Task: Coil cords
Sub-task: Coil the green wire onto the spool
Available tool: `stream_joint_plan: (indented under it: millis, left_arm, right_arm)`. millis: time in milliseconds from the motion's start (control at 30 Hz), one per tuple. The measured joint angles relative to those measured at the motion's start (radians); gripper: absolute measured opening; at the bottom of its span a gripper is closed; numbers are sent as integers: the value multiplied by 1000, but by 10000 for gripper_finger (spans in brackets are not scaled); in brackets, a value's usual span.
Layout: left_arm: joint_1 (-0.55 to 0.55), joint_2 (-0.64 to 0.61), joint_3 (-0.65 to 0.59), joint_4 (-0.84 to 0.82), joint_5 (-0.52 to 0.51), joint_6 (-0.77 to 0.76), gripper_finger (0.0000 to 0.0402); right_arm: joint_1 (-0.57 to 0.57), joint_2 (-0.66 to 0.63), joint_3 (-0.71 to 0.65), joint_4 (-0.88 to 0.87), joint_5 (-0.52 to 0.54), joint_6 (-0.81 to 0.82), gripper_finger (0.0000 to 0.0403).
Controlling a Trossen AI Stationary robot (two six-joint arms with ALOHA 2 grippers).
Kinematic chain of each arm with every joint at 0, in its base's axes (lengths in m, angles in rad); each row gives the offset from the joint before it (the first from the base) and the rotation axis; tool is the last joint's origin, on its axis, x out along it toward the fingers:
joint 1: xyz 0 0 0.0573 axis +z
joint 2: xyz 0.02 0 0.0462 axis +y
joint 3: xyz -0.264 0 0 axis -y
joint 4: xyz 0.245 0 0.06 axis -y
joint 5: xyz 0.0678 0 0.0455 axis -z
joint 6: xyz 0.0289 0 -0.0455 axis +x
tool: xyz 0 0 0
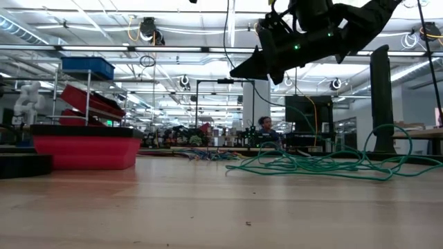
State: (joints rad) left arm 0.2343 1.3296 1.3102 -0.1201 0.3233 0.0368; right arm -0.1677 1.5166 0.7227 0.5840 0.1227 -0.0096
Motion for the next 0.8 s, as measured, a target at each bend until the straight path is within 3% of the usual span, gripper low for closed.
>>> stream_joint_plan:
  millis: [800]
  left_arm:
    - [-111, 126, 0, -309, 19, 6, 98]
  right_arm:
    - [-160, -38, 0, -89, -25, 62, 0]
